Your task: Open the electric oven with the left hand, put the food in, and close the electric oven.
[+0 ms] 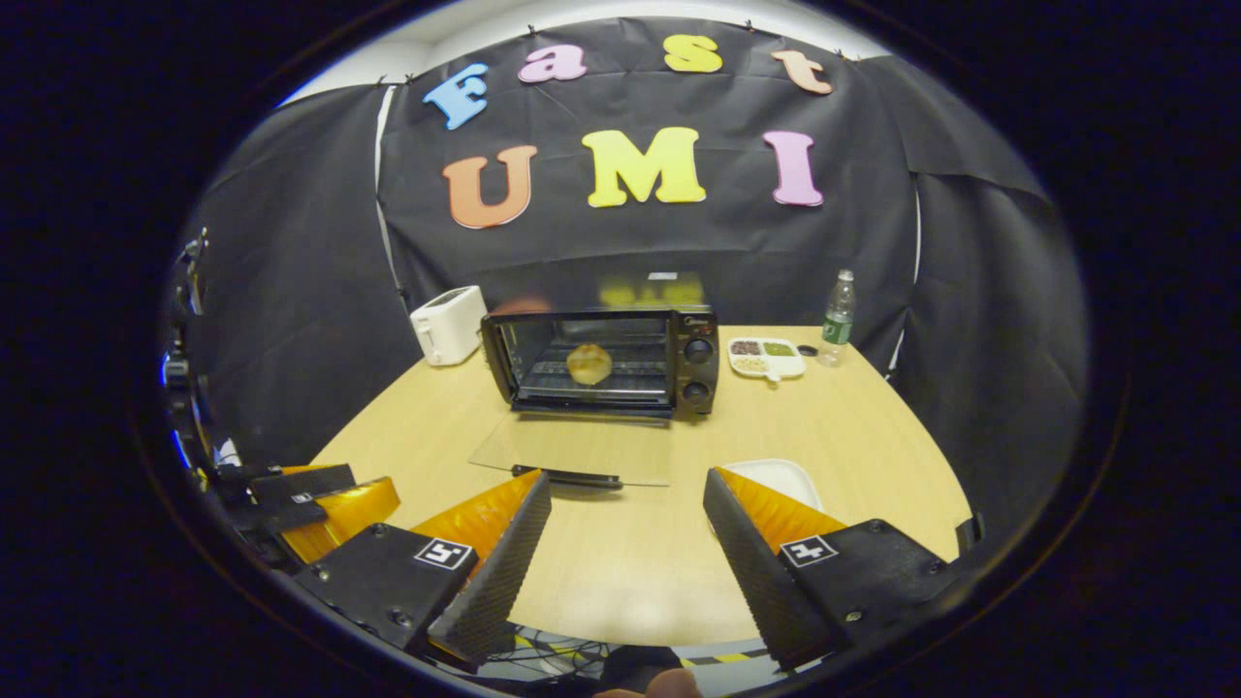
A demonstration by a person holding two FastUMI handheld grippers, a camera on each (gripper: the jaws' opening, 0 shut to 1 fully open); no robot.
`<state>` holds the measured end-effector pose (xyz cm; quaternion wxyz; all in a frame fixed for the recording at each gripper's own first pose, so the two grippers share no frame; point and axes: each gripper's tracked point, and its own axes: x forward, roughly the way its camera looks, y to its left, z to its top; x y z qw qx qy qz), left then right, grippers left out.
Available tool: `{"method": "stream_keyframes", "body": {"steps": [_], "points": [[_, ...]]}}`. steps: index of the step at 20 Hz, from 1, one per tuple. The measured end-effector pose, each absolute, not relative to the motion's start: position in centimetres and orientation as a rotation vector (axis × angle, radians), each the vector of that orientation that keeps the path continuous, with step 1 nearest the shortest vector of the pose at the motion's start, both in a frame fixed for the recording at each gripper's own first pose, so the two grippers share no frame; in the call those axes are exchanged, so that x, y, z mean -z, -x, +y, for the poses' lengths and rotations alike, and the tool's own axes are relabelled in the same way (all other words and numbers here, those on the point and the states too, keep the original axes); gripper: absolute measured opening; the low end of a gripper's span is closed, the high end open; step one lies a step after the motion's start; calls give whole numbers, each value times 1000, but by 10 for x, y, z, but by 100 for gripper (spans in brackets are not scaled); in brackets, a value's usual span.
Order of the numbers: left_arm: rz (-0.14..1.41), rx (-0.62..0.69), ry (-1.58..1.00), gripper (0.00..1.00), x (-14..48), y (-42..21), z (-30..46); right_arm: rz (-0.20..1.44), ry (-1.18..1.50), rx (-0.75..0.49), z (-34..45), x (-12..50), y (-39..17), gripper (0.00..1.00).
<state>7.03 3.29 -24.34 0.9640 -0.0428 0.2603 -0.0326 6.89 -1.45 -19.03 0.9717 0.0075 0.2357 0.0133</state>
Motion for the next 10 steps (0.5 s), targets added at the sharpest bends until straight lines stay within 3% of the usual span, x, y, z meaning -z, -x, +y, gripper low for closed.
{"method": "stream_keyframes", "body": {"steps": [10], "points": [[651, 97, 127, 95, 321, -117, -32, 542, 23, 122, -90, 189, -57, 100]]}}
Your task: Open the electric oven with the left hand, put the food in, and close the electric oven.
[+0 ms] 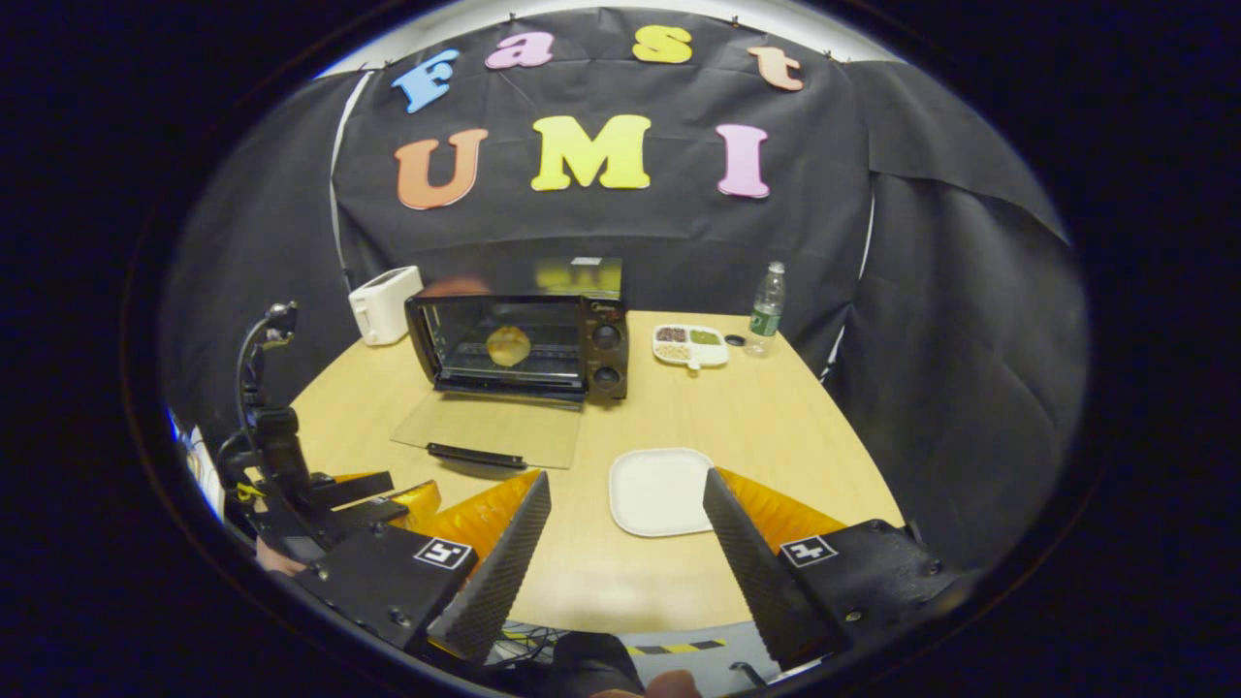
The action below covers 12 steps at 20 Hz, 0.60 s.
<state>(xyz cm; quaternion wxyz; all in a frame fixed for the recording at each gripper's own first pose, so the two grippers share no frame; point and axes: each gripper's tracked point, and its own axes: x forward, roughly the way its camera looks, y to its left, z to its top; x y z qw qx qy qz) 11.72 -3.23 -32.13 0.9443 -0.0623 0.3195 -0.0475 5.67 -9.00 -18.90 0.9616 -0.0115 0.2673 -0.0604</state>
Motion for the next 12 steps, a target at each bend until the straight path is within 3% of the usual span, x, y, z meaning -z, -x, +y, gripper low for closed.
{"method": "stream_keyframes", "body": {"steps": [12], "points": [[789, 47, 81, 95, 383, -168, -46, 575, 1, 186, -109, 188, -66, 97]]}}
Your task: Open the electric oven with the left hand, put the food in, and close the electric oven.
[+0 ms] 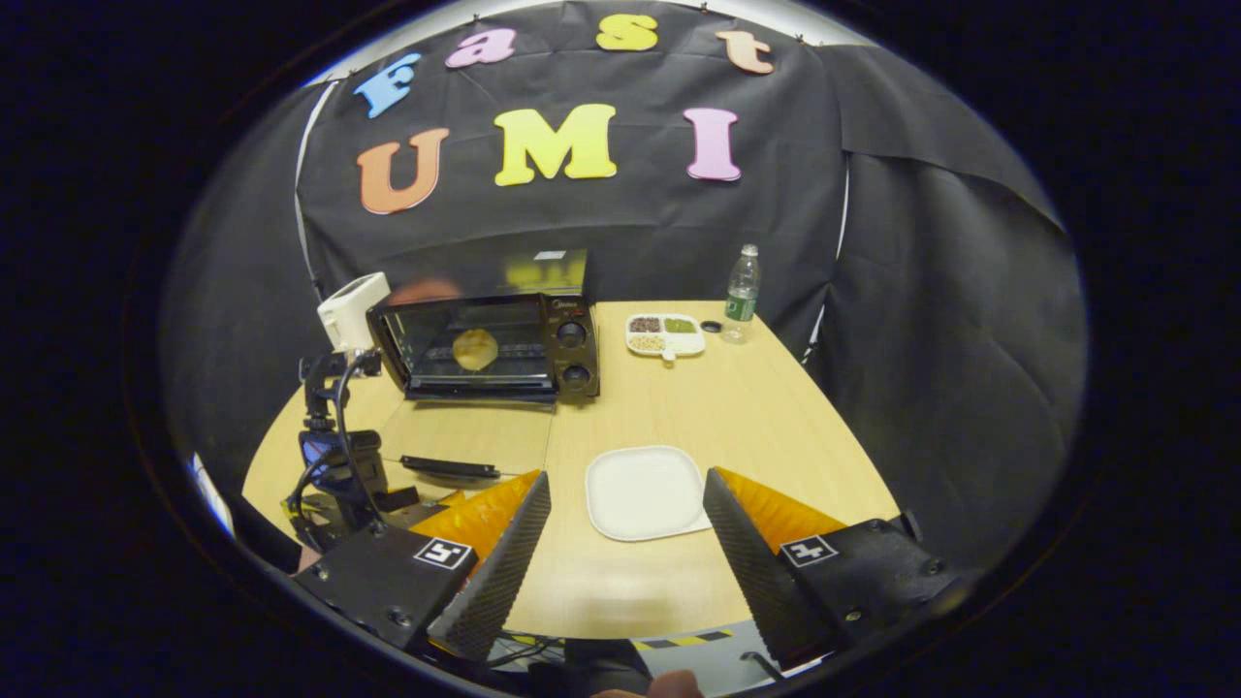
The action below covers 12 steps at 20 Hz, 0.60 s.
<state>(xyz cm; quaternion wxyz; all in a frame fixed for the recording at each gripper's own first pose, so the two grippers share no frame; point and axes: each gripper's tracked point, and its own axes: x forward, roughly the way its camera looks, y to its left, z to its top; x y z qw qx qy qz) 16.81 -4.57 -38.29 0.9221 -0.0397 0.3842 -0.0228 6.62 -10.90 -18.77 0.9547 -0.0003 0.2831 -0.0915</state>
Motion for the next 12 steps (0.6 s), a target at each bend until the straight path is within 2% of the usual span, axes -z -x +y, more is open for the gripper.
{"method": "stream_keyframes", "body": {"steps": [8, 12], "points": [[793, 56, 60, 95, 378, -183, -52, 562, 10, 196, -116, 184, -59, 97], [753, 43, 50, 94, 355, -187, -51, 544, -6, 197, -114, 179, -56, 97]]}}
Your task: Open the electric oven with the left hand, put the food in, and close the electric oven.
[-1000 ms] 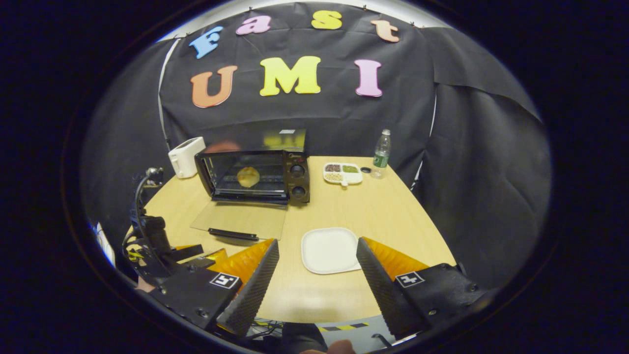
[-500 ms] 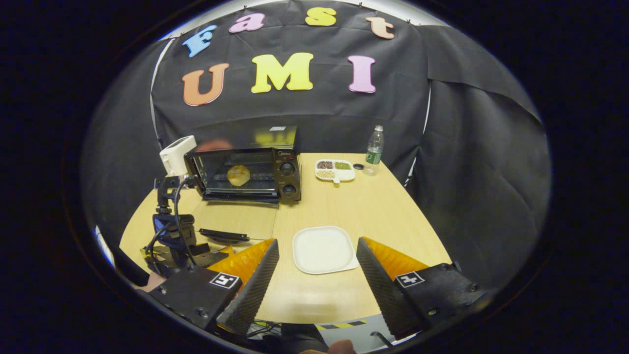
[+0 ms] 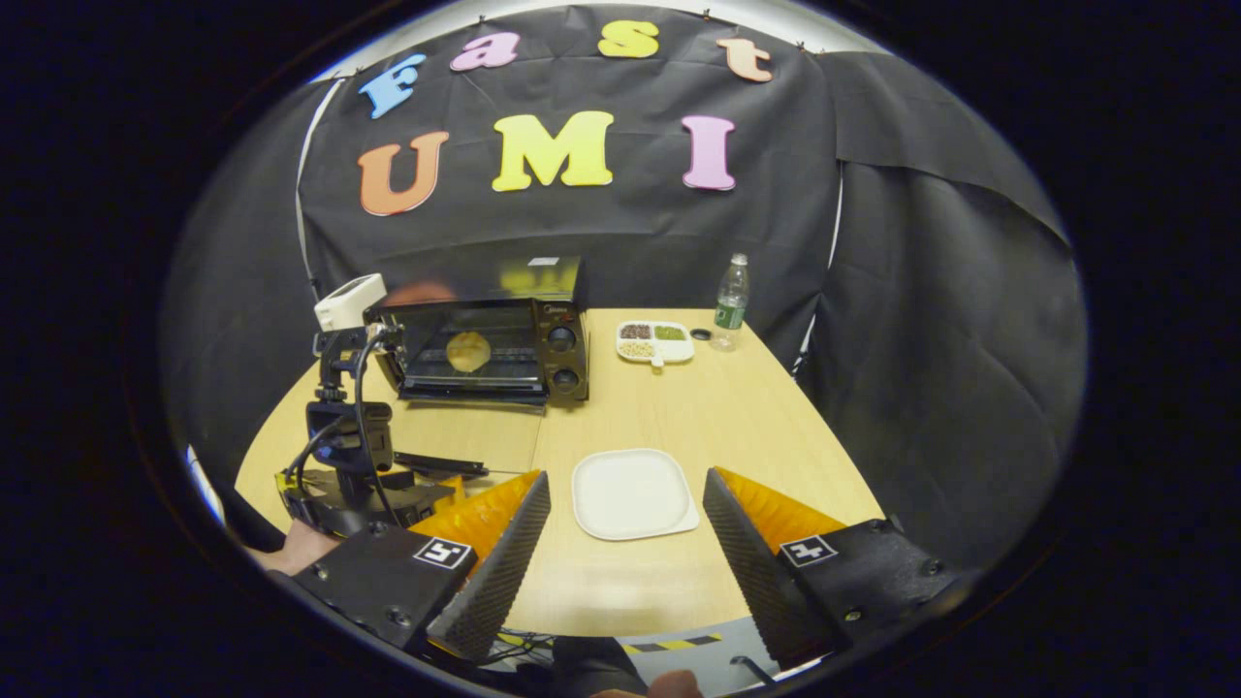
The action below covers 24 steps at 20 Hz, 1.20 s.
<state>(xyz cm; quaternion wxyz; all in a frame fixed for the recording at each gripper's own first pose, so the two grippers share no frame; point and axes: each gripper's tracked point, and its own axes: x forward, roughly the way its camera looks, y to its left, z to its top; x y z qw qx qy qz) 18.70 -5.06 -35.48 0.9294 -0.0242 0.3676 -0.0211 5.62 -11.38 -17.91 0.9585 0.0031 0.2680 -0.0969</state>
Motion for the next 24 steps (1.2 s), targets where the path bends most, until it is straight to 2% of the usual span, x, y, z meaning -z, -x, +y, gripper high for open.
{"method": "stream_keyframes", "body": {"steps": [4, 5, 6, 11, 14, 15, 16, 24], "points": [[757, 25, 106, 95, 341, -190, -47, 526, -31, 193, -109, 175, -51, 97], [749, 25, 93, 86, 338, -192, -46, 521, -30, 190, -108, 173, -50, 97], [735, 23, 87, 96, 330, -193, -45, 514, -31, 188, -106, 171, -49, 97], [582, 41, 30, 97, 269, -221, -48, 485, -41, 191, -105, 161, -42, 97], [507, 80, 24, 94, 234, -247, -53, 461, -61, 196, -103, 153, -39, 97], [480, 84, 33, 83, 220, -253, -52, 446, -62, 197, -104, 148, -40, 97], [448, 88, 39, 95, 203, -258, -52, 430, -60, 199, -104, 141, -40, 97], [232, 142, 45, 95, 74, -223, -28, 239, -68, 208, -99, 56, -57, 97]]}}
